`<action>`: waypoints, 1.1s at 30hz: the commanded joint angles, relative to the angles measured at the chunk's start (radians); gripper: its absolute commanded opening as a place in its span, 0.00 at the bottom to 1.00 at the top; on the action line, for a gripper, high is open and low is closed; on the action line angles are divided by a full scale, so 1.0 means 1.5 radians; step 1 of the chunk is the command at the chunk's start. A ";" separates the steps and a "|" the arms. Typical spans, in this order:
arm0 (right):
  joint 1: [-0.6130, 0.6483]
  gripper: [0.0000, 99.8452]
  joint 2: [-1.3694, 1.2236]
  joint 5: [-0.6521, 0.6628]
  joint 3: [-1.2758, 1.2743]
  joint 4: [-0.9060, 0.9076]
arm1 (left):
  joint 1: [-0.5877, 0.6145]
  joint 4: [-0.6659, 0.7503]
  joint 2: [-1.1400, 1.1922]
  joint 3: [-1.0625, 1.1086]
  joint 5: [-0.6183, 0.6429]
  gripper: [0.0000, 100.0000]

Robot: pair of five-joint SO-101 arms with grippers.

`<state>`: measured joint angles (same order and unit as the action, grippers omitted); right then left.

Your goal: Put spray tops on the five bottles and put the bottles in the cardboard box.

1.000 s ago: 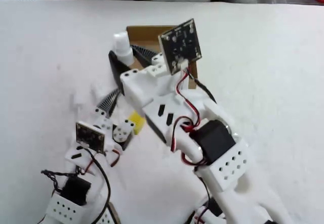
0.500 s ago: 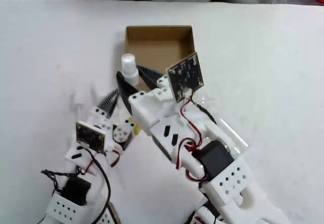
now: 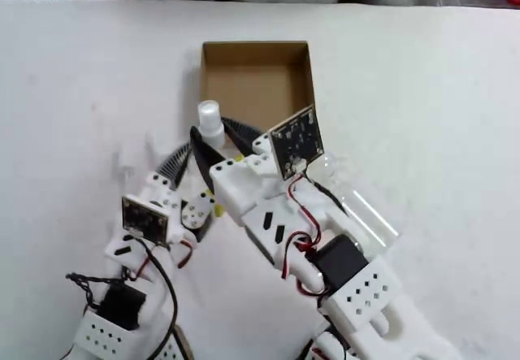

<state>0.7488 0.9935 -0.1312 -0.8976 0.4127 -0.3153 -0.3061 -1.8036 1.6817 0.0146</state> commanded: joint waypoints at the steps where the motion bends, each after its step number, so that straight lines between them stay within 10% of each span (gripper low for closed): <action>1: 0.032 0.02 0.015 0.000 0.006 -0.012 | 0.006 0.001 -0.011 -0.012 -0.006 0.11; 10: 0.049 0.19 0.011 0.000 0.006 0.014 | 0.025 0.003 -0.011 -0.012 -0.006 0.11; 33: -0.055 0.20 0.017 0.000 0.300 0.229 | 0.027 0.003 -0.011 -0.013 -0.006 0.11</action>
<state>0.7396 1.0042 -0.1297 -0.5386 0.6935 -0.2831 -0.3061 -1.8036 1.6817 0.0146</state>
